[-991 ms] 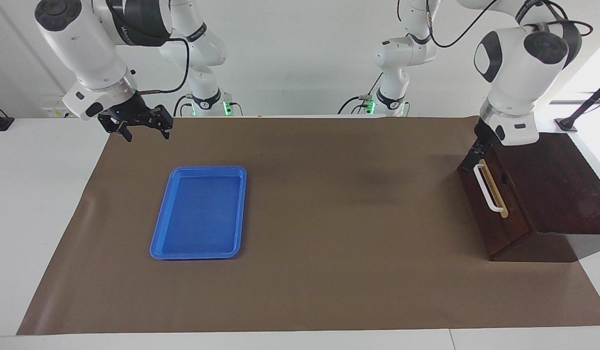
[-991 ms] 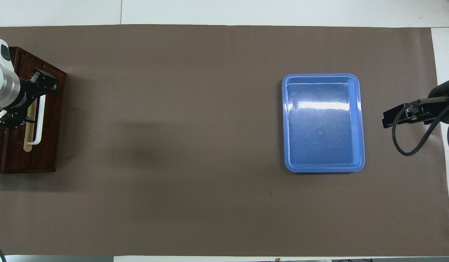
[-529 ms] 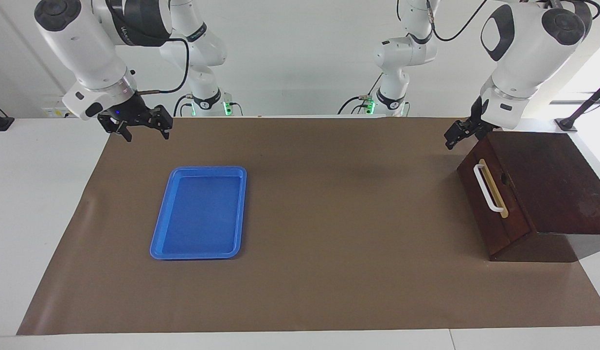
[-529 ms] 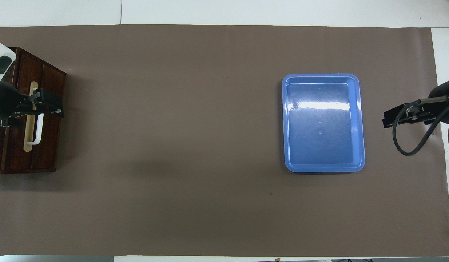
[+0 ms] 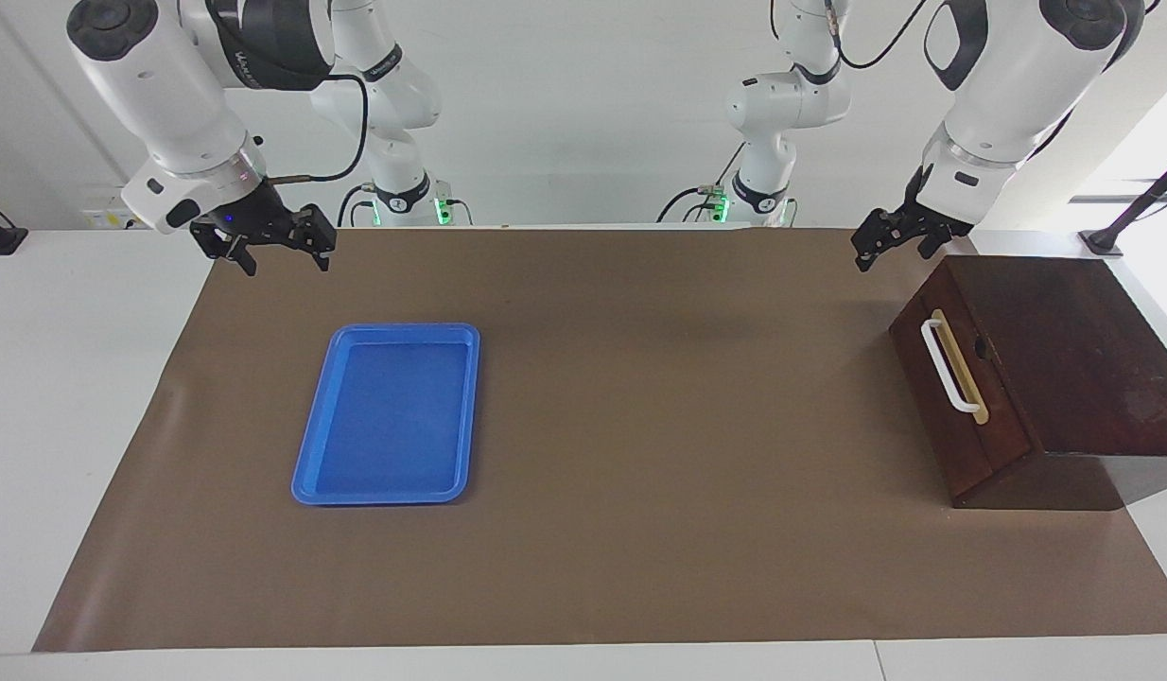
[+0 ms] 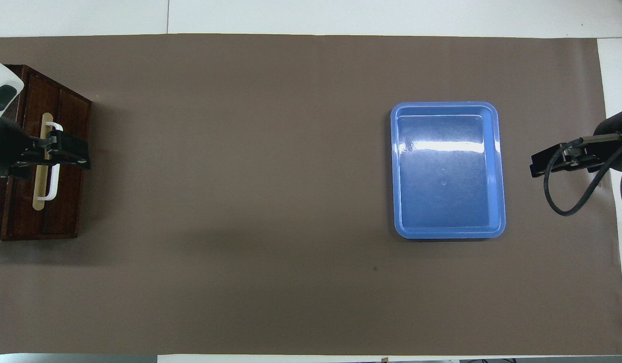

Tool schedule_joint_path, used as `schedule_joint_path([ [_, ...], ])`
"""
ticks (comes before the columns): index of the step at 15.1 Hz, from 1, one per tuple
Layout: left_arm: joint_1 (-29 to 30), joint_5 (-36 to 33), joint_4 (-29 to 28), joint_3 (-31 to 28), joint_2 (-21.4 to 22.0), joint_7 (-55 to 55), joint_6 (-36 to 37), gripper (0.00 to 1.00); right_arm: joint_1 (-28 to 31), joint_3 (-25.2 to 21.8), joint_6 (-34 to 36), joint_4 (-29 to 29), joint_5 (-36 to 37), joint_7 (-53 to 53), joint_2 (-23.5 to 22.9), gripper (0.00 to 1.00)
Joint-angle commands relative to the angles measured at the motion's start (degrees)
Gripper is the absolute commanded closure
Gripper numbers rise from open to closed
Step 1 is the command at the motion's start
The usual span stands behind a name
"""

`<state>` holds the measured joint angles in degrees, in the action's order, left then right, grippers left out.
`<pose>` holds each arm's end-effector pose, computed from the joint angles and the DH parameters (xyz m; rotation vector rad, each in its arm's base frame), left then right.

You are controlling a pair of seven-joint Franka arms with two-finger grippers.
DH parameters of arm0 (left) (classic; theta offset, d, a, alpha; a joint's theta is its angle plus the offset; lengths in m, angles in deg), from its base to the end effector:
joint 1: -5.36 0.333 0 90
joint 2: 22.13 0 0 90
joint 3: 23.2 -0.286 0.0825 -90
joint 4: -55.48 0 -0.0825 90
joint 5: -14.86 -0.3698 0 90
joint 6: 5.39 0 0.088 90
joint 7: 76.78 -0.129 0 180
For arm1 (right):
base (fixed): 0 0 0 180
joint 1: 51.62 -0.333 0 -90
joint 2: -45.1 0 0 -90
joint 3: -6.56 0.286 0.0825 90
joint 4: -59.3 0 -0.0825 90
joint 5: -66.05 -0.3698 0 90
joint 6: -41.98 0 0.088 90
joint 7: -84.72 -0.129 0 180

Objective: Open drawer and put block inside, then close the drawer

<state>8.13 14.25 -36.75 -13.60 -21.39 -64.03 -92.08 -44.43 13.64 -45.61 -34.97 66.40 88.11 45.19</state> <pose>0.5239 -0.0618 0.5569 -3.1080 -0.1611 0.1254 0.5295 -0.0018 0.5362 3.1323 0.0898 -0.1806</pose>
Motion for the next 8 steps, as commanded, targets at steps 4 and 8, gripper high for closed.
schedule_joint_path([
  [4, -0.8, 1.1, -0.2, -1.9, 0.8, -3.0, 0.7, 0.0, 1.0, 0.6, 0.6, -0.2, -0.5, -0.3, 0.5, 0.0],
  [8, -1.1, 1.5, -0.2, -1.9, 0.8, -2.9, 0.0, 0.0, 0.9, 0.6, 0.5, -0.2, -0.6, -0.3, 0.5, 0.0],
])
